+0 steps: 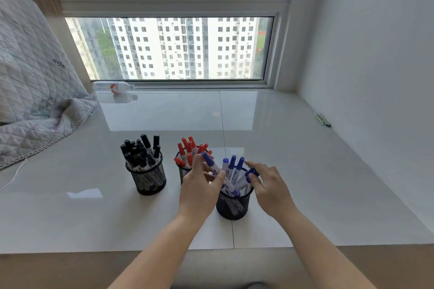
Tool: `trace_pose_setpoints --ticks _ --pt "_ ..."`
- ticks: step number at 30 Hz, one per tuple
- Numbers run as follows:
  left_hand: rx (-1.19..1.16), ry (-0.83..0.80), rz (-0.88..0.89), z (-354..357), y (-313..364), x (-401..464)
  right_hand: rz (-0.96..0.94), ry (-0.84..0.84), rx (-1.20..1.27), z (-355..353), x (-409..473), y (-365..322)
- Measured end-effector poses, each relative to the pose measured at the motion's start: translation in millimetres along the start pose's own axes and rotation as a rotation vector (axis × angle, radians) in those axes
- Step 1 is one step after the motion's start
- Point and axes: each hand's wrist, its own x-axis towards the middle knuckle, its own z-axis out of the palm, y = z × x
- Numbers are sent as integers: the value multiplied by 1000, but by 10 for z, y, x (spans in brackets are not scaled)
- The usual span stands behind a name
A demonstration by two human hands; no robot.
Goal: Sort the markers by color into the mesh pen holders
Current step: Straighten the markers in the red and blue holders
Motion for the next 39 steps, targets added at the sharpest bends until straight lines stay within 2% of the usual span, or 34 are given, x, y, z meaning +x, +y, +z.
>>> trace_pose_setpoints --ticks 4,12,16,21,25,28,30,32,37,39 --pt "-11 27 56 -9 23 -32 35 -69 51 0 -26 47" --pt "219 90 217 -24 12 -96 36 -56 69 10 -21 38" --pt "229 156 314 28 -46 -138 34 -47 132 -15 -29 8" --pt "276 141 328 90 -154 -208 43 -47 149 -40 -13 1" --pt "331 59 363 129 -247 -288 49 20 143 -68 30 -52" --pt "325 49 301 114 -258 -294 25 112 113 -122 151 -145" --pt "287 32 262 112 -267 -290 -22 100 53 -150 274 -208" --pt "214 -17 217 139 -294 -291 -59 25 -18 -159 406 -258" --pt "-121 -177 -154 270 -319 -274 -57 -276 -180 -112 660 -320" --pt "-178 -206 -225 327 -354 -243 -27 -378 -230 -93 708 -340"
